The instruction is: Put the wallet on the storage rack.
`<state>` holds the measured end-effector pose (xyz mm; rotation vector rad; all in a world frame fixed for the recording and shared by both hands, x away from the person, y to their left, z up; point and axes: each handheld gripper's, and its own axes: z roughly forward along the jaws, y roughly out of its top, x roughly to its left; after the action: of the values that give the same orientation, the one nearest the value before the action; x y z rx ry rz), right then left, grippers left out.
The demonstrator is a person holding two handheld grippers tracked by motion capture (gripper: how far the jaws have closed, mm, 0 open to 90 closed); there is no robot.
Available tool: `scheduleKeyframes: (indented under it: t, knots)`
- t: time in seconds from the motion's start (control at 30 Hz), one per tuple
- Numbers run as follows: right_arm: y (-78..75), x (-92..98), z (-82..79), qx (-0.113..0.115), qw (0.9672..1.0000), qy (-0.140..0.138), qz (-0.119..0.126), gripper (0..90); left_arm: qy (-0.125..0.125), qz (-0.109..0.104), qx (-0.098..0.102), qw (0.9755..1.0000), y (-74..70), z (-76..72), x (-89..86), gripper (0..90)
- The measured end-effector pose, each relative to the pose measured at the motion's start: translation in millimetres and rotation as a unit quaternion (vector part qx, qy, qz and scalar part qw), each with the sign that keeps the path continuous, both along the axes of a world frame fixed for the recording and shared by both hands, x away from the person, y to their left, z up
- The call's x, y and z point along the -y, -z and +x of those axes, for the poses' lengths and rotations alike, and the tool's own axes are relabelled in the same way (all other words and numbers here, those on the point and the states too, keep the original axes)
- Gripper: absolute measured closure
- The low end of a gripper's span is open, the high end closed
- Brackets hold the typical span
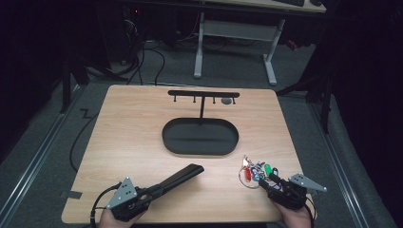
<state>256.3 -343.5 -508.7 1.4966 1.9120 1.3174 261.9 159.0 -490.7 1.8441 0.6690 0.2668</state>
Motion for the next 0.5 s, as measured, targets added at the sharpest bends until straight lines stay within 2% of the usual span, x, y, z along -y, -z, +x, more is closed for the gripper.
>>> scheduleKeyframes:
  t: [0.17,0.3,0.43,0.5]
  knots:
    - [-0.5,-0.2,-0.7,-0.001,1.0000,0.003,0.001,43.6,-0.002,-0.042,-0.021,0.9989,-1.5,3.1,-7.2,81.1]
    - [-0.3,-3.2,-0.7,-0.001,1.0000,0.000,-0.005,43.6,-0.016,-0.067,-0.032,0.9971,-2.3,7.7,-15.3,81.2]
    - [0.6,-4.0,0.3,-0.004,1.0000,0.000,-0.003,43.6,-0.036,-0.078,-0.038,0.9956,-1.7,17.3,-23.4,81.4]
    - [0.6,-4.4,0.3,-0.003,1.0000,-0.002,-0.006,43.6,-0.048,-0.075,-0.035,0.9954,-0.6,22.2,-27.5,81.5]
